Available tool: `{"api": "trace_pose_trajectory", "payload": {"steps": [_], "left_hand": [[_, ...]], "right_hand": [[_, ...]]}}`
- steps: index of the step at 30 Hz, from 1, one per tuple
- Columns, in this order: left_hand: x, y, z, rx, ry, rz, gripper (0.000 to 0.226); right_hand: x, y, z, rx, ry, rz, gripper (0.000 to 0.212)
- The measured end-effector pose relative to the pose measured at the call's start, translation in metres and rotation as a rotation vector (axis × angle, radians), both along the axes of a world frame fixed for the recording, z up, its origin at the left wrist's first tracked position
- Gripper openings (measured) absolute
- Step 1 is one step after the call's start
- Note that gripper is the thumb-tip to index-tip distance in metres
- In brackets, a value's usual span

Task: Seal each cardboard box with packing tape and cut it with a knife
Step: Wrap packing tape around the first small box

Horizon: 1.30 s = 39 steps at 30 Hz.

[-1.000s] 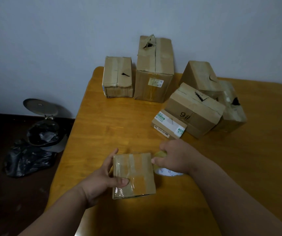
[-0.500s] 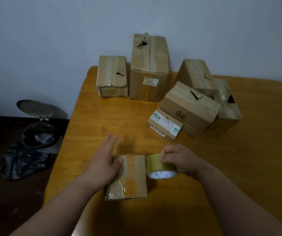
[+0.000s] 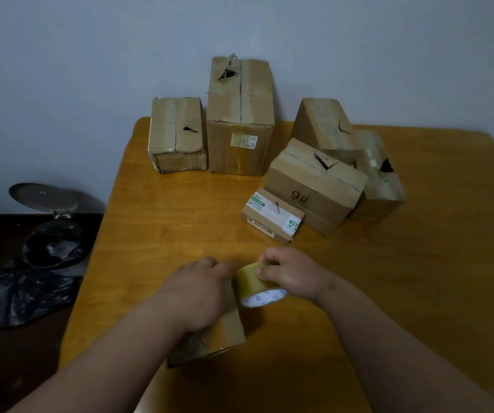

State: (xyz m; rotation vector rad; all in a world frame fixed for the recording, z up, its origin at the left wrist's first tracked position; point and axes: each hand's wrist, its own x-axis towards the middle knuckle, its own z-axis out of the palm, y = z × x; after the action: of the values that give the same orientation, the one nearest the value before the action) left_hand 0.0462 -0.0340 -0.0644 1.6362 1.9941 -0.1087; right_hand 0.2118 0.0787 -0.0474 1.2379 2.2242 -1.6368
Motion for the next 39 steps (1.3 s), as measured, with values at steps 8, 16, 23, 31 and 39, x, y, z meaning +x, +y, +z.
{"api": "trace_pose_trajectory", "payload": {"steps": [8,16,23,31,39], "left_hand": [[0.004,-0.011,-0.012,0.202,-0.006,0.018,0.040],[0.001,-0.001,-0.002,-0.005,-0.108,0.077,0.041],[0.010,0.036,0.007,-0.145,-0.293,0.149,0.023],[0.010,0.045,-0.013,-0.113,-0.248,0.245,0.069],[0.003,0.038,-0.030,-0.105,-0.490,0.468,0.011]], "right_hand": [[0.000,0.012,0.000,0.081,-0.053,0.205,0.010],[0.003,0.025,-0.007,0.471,-0.296,0.379,0.044],[-0.020,0.031,-0.013,0.577,-0.375,0.513,0.035],[-0.015,0.024,-0.043,0.540,-0.264,0.404,0.029],[0.048,0.030,-0.070,0.428,-0.388,0.001,0.038]]}}
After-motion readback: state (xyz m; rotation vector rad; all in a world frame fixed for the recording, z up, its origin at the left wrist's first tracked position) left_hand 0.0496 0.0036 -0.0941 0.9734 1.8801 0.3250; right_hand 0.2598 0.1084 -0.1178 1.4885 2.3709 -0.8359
